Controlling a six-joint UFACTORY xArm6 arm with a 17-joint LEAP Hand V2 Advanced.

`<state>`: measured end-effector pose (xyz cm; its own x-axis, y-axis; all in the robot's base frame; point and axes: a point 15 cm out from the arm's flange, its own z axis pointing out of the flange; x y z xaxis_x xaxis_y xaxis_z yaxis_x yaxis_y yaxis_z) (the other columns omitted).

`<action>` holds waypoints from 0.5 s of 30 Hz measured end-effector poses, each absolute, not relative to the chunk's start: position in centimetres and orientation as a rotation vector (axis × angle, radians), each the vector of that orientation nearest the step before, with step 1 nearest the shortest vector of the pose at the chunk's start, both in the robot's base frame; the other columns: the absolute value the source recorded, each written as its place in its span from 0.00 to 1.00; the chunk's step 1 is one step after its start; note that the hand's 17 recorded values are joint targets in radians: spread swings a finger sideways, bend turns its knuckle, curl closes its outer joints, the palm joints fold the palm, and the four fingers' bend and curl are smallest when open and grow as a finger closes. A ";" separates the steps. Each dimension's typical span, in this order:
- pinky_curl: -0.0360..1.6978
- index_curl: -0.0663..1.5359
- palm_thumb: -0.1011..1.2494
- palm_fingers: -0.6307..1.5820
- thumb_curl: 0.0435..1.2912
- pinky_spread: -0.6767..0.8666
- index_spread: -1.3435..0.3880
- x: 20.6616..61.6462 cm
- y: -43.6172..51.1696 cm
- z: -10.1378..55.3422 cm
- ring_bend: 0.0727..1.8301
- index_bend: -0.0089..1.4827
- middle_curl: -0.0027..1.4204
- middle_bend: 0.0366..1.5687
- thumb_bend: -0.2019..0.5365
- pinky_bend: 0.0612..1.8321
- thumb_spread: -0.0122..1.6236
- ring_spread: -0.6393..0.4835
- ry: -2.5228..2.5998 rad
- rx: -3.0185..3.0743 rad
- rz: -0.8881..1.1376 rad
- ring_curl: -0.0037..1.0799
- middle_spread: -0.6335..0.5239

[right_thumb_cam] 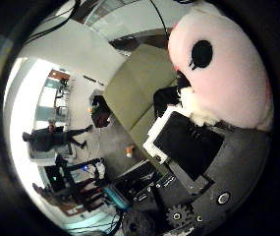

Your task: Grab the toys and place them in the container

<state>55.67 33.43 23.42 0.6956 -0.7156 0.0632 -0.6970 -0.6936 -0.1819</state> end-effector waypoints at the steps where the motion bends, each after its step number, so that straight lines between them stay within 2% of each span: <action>1: 0.64 0.65 0.87 0.77 0.73 0.30 0.61 55.8 33.6 23.2 0.65 0.72 0.64 0.82 0.25 0.67 0.27 0.29 1.152 -2.755 -0.198 0.97 0.41; 7: 0.64 0.65 0.86 0.77 0.73 0.30 0.61 56.4 34.3 22.6 0.65 0.73 0.64 0.82 0.24 0.68 0.28 0.29 1.143 -2.732 -0.209 0.97 0.41; 10: 0.64 0.65 0.80 0.77 0.70 0.30 0.61 56.7 34.1 22.6 0.64 0.71 0.64 0.80 0.23 0.70 0.36 0.29 1.150 -2.719 -0.212 0.96 0.40; 11: 0.63 0.64 0.79 0.77 0.68 0.30 0.61 56.9 34.2 22.7 0.64 0.69 0.64 0.78 0.24 0.71 0.41 0.29 1.148 -2.714 -0.217 0.95 0.40; 12: 0.61 0.63 0.75 0.75 0.66 0.29 0.61 57.0 34.1 22.7 0.64 0.66 0.63 0.76 0.20 0.70 0.44 0.29 1.149 -2.712 -0.219 0.94 0.40; 13: 0.60 0.63 0.74 0.75 0.63 0.29 0.61 57.2 33.8 22.8 0.63 0.63 0.63 0.74 0.22 0.69 0.48 0.30 1.153 -2.709 -0.221 0.91 0.39; 15: 0.55 0.61 0.68 0.74 0.55 0.26 0.59 57.4 33.3 22.7 0.62 0.53 0.60 0.69 0.21 0.65 0.55 0.31 1.157 -2.709 -0.221 0.85 0.39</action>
<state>57.42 33.35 22.72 0.6847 -0.7261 0.0632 -0.6982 -0.6783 -0.2289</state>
